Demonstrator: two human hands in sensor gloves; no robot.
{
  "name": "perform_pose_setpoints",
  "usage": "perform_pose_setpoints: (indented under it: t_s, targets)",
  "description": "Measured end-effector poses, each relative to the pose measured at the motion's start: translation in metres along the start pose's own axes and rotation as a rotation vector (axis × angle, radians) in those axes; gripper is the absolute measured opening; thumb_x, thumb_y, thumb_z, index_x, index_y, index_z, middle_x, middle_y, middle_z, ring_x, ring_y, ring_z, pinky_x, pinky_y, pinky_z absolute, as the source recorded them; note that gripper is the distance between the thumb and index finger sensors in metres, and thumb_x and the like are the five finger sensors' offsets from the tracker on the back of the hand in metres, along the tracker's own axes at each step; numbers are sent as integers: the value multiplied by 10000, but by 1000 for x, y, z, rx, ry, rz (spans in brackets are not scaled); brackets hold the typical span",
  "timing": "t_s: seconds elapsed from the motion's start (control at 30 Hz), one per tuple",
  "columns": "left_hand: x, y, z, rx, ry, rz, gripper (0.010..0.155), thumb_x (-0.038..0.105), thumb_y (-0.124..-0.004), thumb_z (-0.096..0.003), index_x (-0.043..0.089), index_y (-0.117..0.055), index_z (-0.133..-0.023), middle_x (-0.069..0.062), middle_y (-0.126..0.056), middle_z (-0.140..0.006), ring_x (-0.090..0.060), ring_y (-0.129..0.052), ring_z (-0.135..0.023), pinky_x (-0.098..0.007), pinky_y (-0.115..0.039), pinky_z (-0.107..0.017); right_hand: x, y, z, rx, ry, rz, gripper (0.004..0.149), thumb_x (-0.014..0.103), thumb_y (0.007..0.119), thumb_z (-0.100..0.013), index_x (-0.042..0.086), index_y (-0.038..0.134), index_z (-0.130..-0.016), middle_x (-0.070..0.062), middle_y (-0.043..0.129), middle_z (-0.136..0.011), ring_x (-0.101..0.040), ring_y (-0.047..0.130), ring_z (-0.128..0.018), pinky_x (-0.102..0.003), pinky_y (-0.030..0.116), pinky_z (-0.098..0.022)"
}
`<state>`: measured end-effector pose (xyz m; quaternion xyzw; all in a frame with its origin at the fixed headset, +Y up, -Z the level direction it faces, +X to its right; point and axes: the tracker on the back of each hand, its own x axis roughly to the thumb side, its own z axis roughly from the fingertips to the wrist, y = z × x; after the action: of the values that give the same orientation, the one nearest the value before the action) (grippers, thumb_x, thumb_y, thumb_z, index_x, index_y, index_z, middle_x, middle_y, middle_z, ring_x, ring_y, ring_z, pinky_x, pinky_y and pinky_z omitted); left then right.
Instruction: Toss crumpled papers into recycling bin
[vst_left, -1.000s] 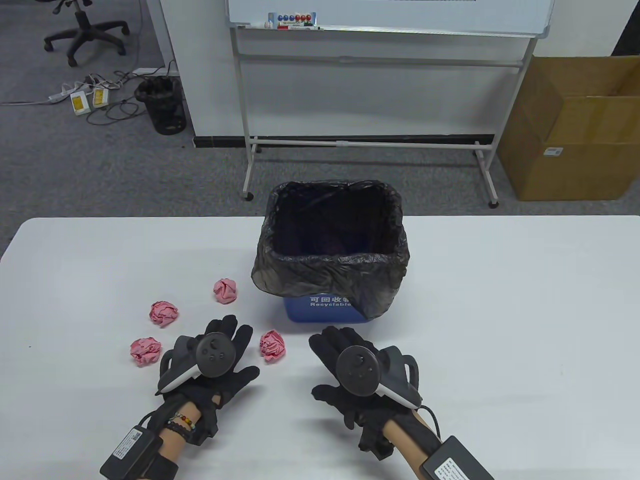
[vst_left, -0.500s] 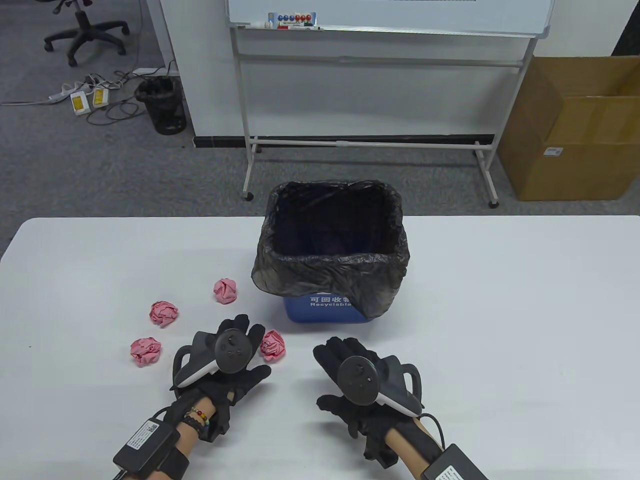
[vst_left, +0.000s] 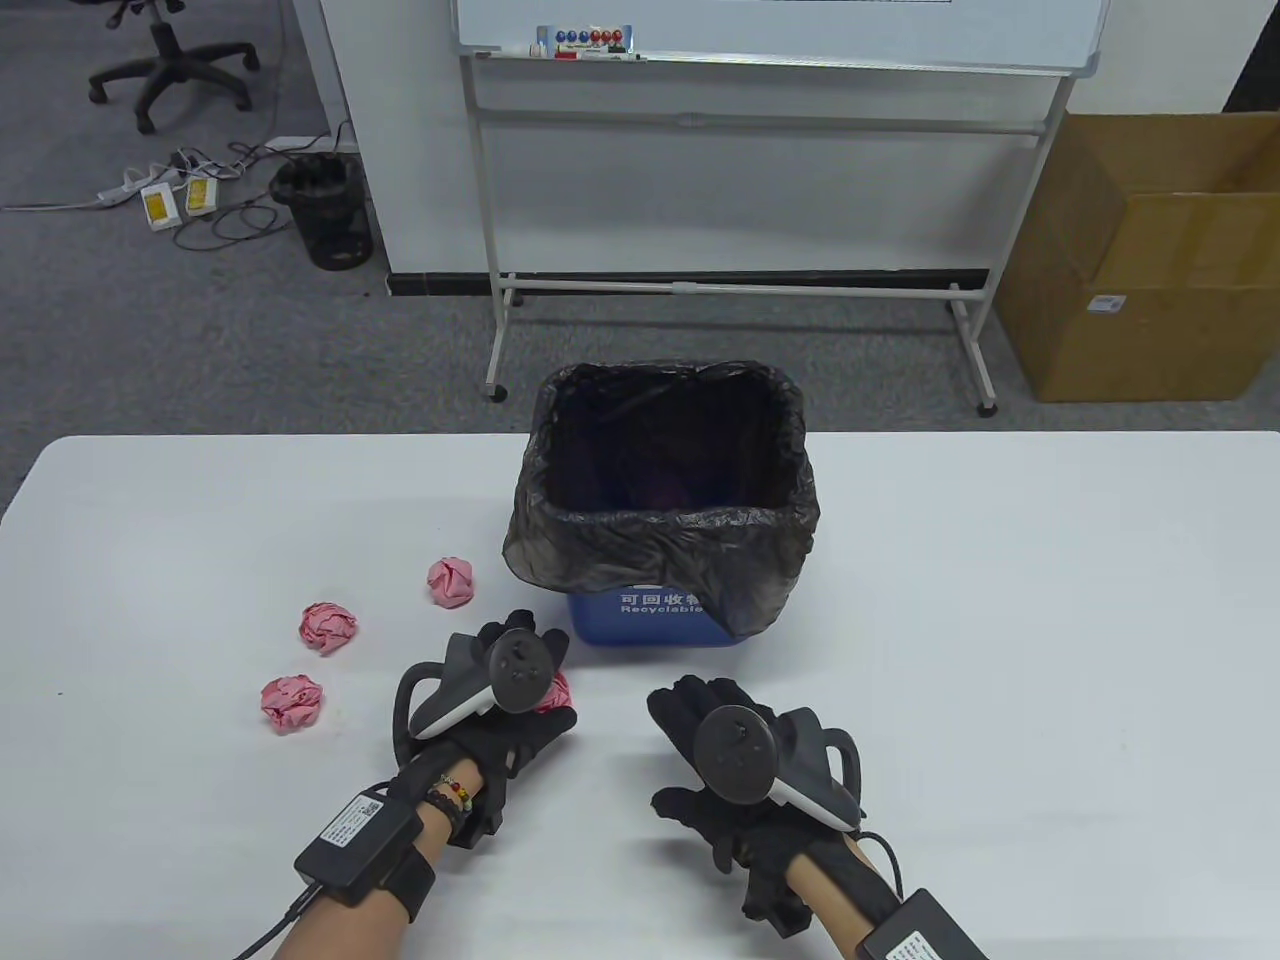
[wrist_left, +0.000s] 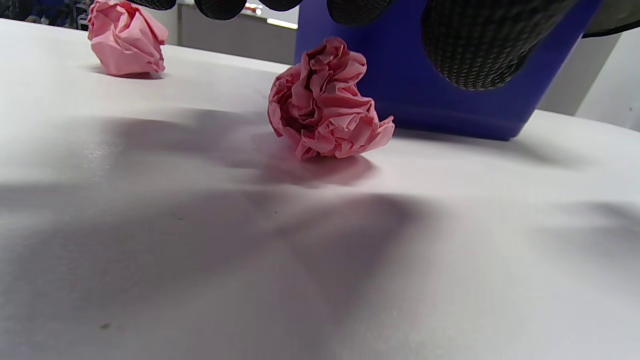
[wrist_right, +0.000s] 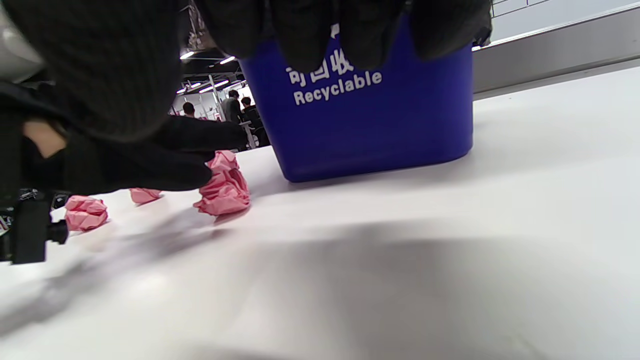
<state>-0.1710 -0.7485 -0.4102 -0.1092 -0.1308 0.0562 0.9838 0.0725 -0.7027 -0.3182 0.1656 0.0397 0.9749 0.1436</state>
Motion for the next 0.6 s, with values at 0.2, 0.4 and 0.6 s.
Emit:
perform_pose_setpoints:
  t_s: [0.2, 0.4, 0.6]
  targets:
    - [4, -10, -10, -6, 45, -54, 740, 480, -784, -469, 273, -473, -1107, -155, -351, -1216, -448, -517, -1097, -634, -556, -747, 0, -1, 0, 5, 2, 8, 877, 547, 870, -328, 359, 449, -1074, 0, 498, -1178, -334, 512, -1117, -553, 520, -762]
    - [5, -8, -13, 36, 75, -113, 701, 389, -838, -461, 231, -551, -1081, -154, -609, -1146, -339, -812, -982, -489, -789, -677, 0, -1, 1, 8, 7, 10, 876, 546, 871, -328, 359, 451, -1074, -4, 501, -1177, -342, 522, -1113, -545, 529, -760]
    - [8, 0, -8, 75, 73, -106, 631, 345, -870, -444, 200, -671, -1026, -140, -760, -1061, -335, -925, -881, -419, -891, -605, -1, -2, 1, 10, 15, 5, 874, 546, 870, -329, 357, 453, -1074, -6, 505, -1176, -348, 527, -1109, -540, 534, -759]
